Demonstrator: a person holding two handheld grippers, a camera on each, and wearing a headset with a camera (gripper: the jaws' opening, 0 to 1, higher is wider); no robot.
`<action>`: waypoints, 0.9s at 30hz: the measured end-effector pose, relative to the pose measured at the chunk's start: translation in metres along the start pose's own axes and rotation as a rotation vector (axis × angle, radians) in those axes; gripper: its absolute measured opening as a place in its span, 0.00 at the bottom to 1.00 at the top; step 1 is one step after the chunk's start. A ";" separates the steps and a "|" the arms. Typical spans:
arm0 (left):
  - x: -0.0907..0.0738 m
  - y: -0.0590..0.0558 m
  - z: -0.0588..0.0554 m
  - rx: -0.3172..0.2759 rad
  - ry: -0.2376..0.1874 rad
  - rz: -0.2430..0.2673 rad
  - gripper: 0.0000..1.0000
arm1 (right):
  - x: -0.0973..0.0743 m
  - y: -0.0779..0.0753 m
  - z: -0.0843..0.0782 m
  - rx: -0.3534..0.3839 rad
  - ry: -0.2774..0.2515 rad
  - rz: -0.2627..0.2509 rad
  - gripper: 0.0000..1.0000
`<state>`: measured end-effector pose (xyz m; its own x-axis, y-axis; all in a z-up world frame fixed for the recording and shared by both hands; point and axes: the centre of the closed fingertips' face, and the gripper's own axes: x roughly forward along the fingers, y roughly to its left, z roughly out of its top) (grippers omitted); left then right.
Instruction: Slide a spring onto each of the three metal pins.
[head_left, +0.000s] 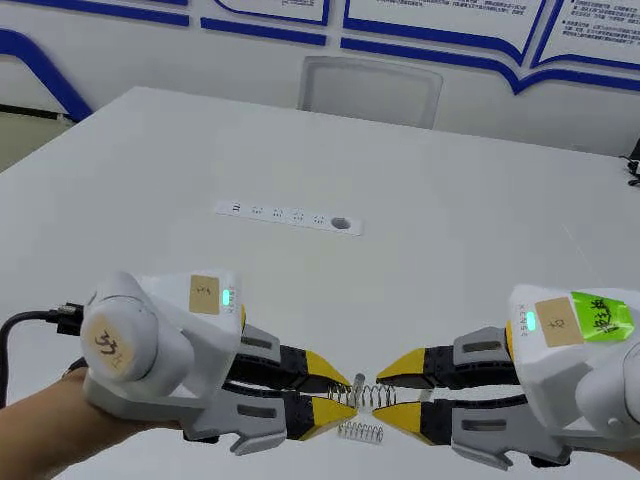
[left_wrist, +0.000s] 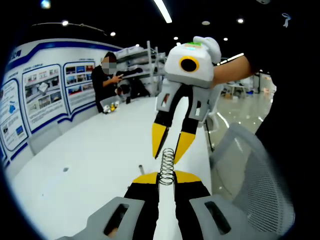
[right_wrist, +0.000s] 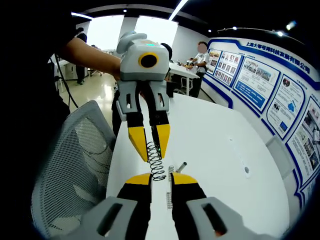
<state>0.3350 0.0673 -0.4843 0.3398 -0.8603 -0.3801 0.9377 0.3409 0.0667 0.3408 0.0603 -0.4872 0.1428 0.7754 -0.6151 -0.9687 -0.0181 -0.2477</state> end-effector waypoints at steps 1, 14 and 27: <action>0.000 0.000 0.000 0.001 0.002 0.001 0.10 | 0.000 0.001 -0.001 0.007 0.001 0.011 0.15; 0.001 0.000 -0.001 0.003 0.014 -0.013 0.10 | -0.008 0.005 0.010 0.030 -0.061 0.052 0.11; -0.001 0.004 -0.004 0.008 0.029 0.005 0.10 | -0.007 0.004 0.037 0.075 -0.158 0.061 0.11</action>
<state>0.3379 0.0706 -0.4878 0.3429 -0.8472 -0.4059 0.9364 0.3424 0.0764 0.3285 0.0781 -0.4563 0.0555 0.8638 -0.5008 -0.9879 -0.0252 -0.1530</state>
